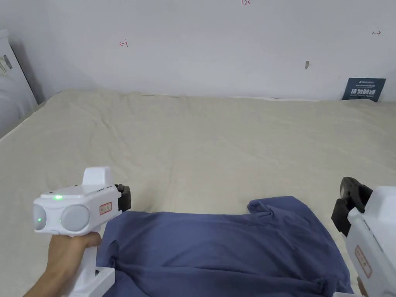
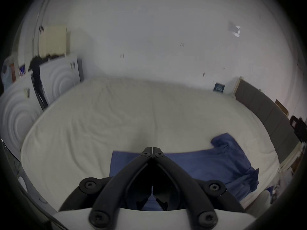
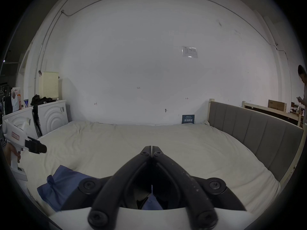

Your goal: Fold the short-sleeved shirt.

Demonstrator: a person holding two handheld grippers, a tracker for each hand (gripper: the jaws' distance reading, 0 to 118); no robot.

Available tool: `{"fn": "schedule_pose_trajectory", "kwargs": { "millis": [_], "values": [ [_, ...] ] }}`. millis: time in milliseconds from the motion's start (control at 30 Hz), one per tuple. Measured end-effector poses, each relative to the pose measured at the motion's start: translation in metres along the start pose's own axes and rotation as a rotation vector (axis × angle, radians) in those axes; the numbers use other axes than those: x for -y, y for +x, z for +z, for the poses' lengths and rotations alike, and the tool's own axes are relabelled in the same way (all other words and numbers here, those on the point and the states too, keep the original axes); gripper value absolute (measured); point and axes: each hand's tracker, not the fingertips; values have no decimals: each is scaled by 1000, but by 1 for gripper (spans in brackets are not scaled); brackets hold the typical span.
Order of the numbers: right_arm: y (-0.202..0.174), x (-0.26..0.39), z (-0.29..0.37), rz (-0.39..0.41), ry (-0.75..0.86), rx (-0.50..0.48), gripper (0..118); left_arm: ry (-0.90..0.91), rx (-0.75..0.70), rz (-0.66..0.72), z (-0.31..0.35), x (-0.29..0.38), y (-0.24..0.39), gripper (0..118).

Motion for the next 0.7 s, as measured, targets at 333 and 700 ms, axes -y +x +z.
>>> {"fn": "schedule_pose_trajectory", "kwargs": {
  "millis": [333, 700],
  "values": [
    [2, 28, -62, 14, -122, 30, 1, -263, -104, 98, -124, -4, -47, 76],
    [4, 52, -108, 13, -219, 25, 2, -354, -170, 36, -183, 17, -52, 37]
  ]
}}
